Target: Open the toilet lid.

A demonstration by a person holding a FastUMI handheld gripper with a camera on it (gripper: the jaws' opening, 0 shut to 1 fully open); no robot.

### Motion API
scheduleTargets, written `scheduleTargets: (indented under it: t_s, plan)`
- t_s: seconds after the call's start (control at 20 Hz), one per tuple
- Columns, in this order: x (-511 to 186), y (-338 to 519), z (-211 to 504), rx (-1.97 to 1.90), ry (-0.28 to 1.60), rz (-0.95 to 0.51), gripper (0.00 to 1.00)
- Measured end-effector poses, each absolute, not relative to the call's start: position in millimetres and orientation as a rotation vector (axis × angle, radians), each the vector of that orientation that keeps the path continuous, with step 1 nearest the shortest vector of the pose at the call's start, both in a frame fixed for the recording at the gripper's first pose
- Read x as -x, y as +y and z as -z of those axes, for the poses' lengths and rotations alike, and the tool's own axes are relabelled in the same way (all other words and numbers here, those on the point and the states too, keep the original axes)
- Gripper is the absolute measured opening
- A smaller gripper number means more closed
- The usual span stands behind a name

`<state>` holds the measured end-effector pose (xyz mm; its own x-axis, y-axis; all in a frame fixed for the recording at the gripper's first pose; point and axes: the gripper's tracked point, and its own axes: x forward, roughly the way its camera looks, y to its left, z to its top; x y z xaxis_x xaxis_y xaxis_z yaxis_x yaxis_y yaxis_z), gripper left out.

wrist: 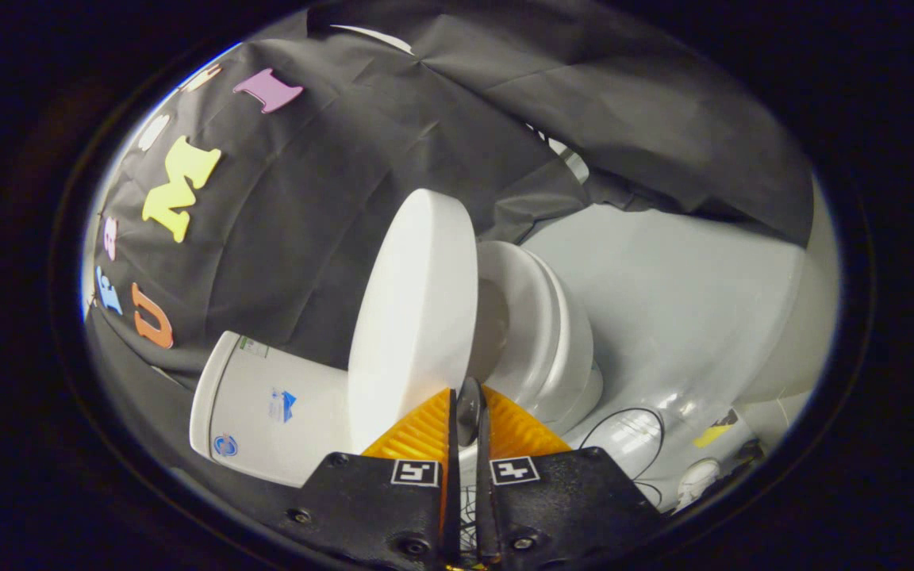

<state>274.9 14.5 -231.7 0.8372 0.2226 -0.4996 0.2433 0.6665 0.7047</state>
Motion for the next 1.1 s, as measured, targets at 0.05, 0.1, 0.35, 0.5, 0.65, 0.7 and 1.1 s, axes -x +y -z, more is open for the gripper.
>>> scheduleTargets:
  t_s: [0.05, 0.1, 0.35, 0.5, 0.65, 0.7, 1.1]
  plan:
    - [-274.9, 16.1, 228.2, -0.858, 0.593, 0.011, 0.11]
    - [-274.9, 17.1, 224.0, -0.862, 0.589, 0.01, 0.11]
    - [-275.7, 26.8, 200.3, -0.84, 0.576, -0.003, 0.11]
    - [-275.9, 34.2, 186.0, -0.818, 0.565, -0.01, 0.11]
    - [-275.2, 41.0, 174.2, -0.77, 0.553, -0.005, 0.11]
    - [-275.6, 43.2, 171.0, -0.759, 0.554, -0.003, 0.11]
    - [-272.2, 60.6, 145.4, -0.702, 0.539, 0.001, 0.11]
